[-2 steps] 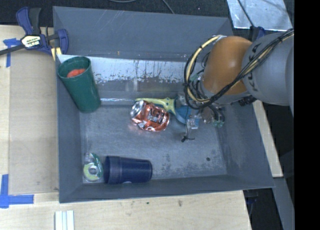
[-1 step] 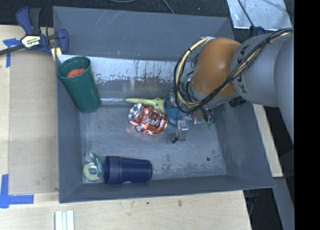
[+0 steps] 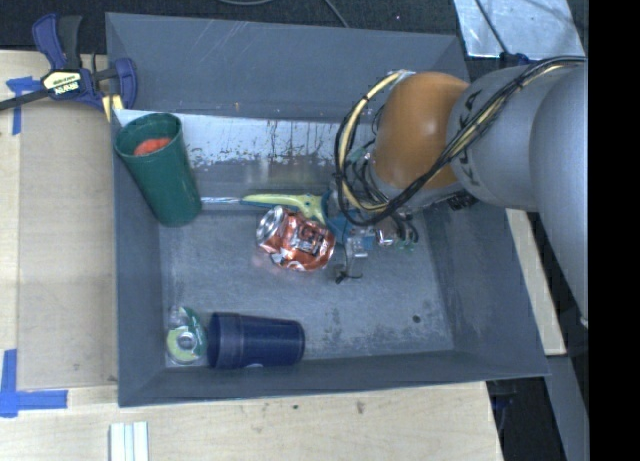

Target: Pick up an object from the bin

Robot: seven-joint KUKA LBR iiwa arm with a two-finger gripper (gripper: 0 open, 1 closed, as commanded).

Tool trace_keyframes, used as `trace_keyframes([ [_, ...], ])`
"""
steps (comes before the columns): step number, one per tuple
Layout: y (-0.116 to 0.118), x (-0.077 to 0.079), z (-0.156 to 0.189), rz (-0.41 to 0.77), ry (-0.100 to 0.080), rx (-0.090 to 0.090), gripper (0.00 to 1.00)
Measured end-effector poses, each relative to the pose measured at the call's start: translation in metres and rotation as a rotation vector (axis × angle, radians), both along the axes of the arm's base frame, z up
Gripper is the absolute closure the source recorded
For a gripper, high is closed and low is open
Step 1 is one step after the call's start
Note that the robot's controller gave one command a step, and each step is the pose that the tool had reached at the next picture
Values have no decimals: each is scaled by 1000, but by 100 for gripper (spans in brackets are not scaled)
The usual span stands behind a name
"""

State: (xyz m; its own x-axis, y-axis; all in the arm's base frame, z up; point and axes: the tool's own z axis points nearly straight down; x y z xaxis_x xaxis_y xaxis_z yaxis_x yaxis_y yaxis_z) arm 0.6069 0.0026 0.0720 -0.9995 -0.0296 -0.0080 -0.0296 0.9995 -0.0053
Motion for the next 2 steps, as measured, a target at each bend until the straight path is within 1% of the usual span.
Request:
trace_keyframes([
  [1, 41, 9, -3, 142, 4, 6, 100],
  [2, 41, 9, -3, 142, 4, 6, 100],
])
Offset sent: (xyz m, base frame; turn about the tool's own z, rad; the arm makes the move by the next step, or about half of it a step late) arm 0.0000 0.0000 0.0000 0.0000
